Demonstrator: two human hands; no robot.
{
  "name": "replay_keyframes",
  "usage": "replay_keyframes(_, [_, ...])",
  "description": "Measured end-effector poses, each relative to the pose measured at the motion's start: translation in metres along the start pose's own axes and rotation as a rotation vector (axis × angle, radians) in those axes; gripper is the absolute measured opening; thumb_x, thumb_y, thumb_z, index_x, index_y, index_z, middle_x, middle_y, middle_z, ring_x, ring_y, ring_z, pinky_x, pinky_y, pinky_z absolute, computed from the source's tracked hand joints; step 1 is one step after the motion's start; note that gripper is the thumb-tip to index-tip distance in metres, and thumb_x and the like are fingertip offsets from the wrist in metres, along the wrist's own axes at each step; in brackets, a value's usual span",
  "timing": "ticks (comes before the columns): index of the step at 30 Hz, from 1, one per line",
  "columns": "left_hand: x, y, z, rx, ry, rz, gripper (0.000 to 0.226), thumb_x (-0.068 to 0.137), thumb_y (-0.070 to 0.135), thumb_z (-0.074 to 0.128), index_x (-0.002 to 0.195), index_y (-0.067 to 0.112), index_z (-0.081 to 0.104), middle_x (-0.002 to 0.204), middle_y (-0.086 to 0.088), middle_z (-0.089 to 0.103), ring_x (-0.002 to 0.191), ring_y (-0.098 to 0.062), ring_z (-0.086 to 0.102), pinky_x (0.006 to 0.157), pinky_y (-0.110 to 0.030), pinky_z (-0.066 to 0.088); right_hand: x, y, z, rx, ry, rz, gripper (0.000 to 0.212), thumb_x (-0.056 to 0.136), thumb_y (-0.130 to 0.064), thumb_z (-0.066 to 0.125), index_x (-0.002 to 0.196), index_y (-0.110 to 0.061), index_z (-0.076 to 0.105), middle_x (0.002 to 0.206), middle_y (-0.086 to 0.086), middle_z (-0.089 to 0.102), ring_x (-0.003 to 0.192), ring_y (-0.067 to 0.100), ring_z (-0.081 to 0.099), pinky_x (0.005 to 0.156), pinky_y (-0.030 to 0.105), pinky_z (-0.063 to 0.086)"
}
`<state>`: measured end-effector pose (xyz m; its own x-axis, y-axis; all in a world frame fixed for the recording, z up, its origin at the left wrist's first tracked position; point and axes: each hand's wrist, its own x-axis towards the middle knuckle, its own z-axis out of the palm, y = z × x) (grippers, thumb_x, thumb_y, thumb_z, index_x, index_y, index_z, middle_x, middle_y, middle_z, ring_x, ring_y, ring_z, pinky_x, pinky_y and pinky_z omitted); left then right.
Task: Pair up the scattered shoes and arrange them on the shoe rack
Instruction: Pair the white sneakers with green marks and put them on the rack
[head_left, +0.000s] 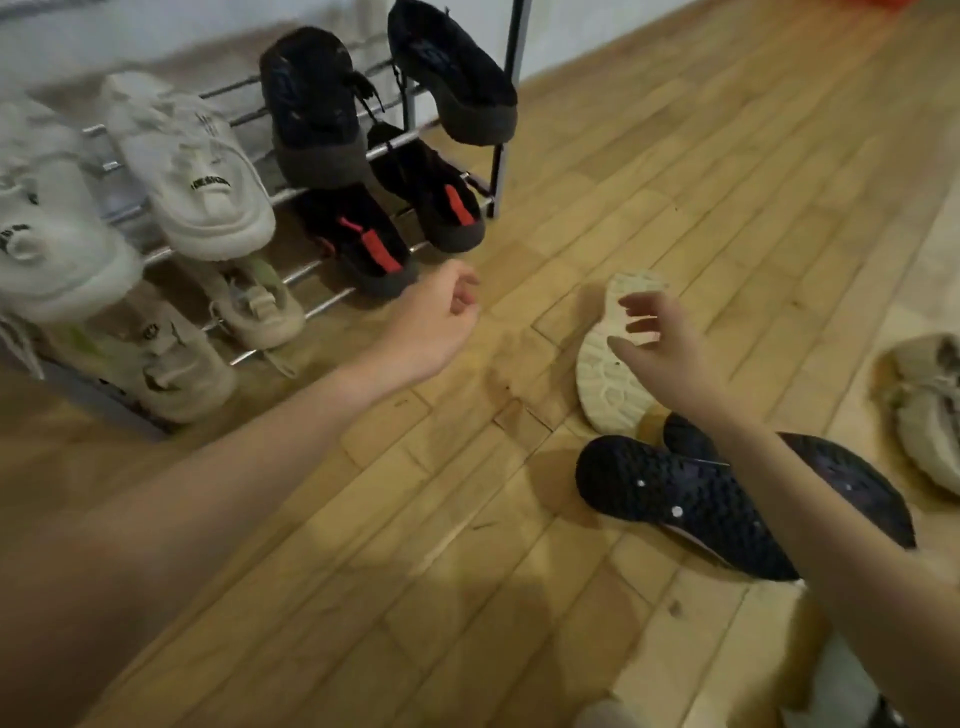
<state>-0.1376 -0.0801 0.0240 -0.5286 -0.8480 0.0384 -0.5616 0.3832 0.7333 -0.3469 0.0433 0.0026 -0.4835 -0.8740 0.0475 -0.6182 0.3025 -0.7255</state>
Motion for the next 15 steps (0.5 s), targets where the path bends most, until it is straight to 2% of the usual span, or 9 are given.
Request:
replay_keyframes(5, [-0.026,0.001,0.052,-0.071,-0.200,-0.060,0.021,0.093,0.015,0.053,0.113,0.014,0.060,0.102,0.002,0.061,0.098,-0.016,0.059,0.089,-0.032,0.049,-0.067,0.045,-0.027,-0.119,-0.035,0.038,0.040,0.089,-0.015,0.065,0.127,-0.011,0.052,0.120,0.005,0.053,0.107,0.017,0.055,0.088,0.029,0.049])
replay_keyframes(8, [-0.044,0.003,0.074,-0.088,-0.300,-0.064,0.022,0.093,0.016,0.053,0.114,0.014,0.059,0.103,0.001,0.061,0.097,-0.015,0.058,0.089,-0.033,0.049,-0.099,0.068,-0.037,-0.301,-0.155,0.004,0.059,0.083,-0.023,0.073,0.136,-0.012,0.047,0.128,0.005,0.053,0.121,0.021,0.051,0.099,0.037,0.044])
replay_keyframes(11, [-0.057,0.006,0.092,-0.083,-0.362,-0.103,0.023,0.093,0.016,0.054,0.114,0.013,0.060,0.102,0.000,0.061,0.095,-0.016,0.058,0.088,-0.033,0.048,-0.123,0.086,-0.044,-0.481,-0.231,0.063,0.078,0.080,-0.028,0.073,0.146,-0.020,0.033,0.146,0.002,0.040,0.139,0.022,0.032,0.117,0.044,0.020])
replay_keyframes(13, [-0.061,0.006,0.104,-0.052,-0.405,-0.137,0.024,0.091,0.014,0.055,0.114,0.011,0.059,0.102,-0.002,0.061,0.098,-0.020,0.059,0.088,-0.032,0.046,-0.134,0.098,-0.046,-0.557,-0.235,0.136,0.088,0.076,-0.029,0.073,0.149,-0.022,0.025,0.151,0.001,0.031,0.143,0.021,0.022,0.118,0.044,0.009])
replay_keyframes(15, [-0.064,0.006,0.113,-0.057,-0.454,-0.198,0.025,0.090,0.015,0.055,0.115,0.011,0.058,0.102,-0.004,0.061,0.102,-0.023,0.059,0.089,-0.034,0.046,-0.140,0.105,-0.047,-0.557,-0.243,0.178,0.093,0.073,-0.030,0.074,0.150,-0.022,0.022,0.152,0.001,0.027,0.144,0.021,0.016,0.117,0.046,0.005])
